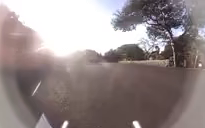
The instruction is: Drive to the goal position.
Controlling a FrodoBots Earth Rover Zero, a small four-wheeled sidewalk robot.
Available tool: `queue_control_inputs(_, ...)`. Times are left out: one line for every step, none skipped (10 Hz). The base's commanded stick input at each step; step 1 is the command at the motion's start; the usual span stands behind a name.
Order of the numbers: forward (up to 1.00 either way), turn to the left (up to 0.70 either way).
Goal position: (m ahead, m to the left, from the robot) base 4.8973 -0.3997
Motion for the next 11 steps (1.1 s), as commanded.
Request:
queue_control_inputs(0.70,0.03)
queue_control_inputs(0.70,0.03)
queue_control_inputs(0.70,0.03)
queue_control_inputs(0.70,0.03)
queue_control_inputs(0.70,0.03)
queue_control_inputs(0.70,0.03)
queue_control_inputs(0.70,0.03)
queue_control_inputs(0.70,0.03)
queue_control_inputs(0.70,0.03)
queue_control_inputs(0.70,0.03)
queue_control_inputs(0.70,0.03)
